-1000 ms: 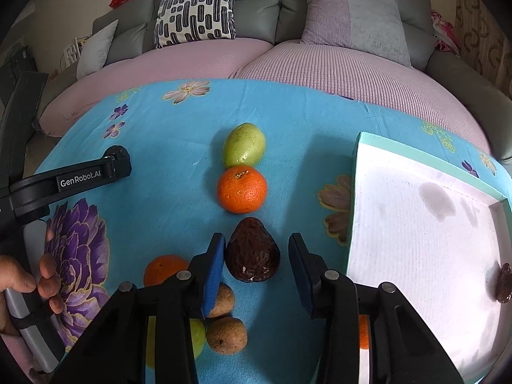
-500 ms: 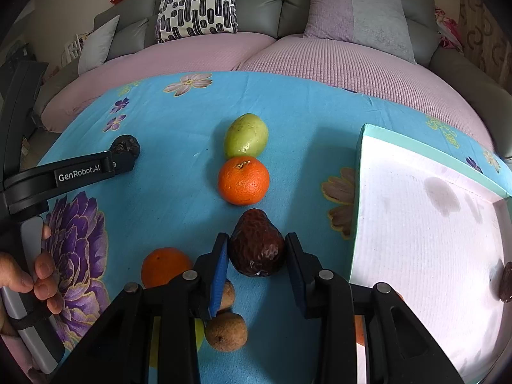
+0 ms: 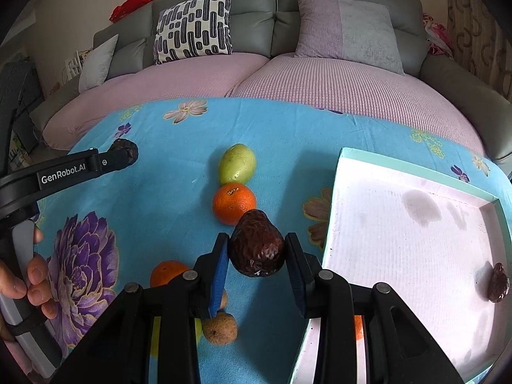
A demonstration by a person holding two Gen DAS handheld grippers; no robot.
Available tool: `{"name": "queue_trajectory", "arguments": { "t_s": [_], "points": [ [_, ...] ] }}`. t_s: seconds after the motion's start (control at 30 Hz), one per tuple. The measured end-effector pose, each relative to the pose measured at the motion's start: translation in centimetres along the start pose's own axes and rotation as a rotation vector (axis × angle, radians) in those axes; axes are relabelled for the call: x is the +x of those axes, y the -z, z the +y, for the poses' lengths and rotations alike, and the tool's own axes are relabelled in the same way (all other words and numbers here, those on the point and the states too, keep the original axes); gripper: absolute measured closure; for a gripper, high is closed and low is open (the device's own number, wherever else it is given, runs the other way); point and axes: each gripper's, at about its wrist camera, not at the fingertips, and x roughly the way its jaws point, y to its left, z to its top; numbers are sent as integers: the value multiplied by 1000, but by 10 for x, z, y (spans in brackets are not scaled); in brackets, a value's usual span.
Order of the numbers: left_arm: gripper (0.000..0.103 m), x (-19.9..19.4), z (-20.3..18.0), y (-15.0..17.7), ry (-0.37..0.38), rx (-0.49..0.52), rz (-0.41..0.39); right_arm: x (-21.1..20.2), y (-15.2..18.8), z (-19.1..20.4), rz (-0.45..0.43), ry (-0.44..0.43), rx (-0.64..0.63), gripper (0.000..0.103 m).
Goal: Organize fruits
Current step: 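Carry both dates over the white tray with both tools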
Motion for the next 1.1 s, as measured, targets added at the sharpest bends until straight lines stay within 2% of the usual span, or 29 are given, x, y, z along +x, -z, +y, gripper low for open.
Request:
{"name": "queue_trajectory", "arguments": {
  "t_s": [0.23,0.53,1.1],
  "points": [
    [53,-38,-10,-10,37,22,-91,-24,-7,-7,-62,24,10,66],
    [53,-59,-35,-11,96,70,-129,-33,-5,-25,-60,68,41,66],
    [53,-71,-107,4,206,231,-117,-67,19,-129,-68,266,227,66]
  ]
}}
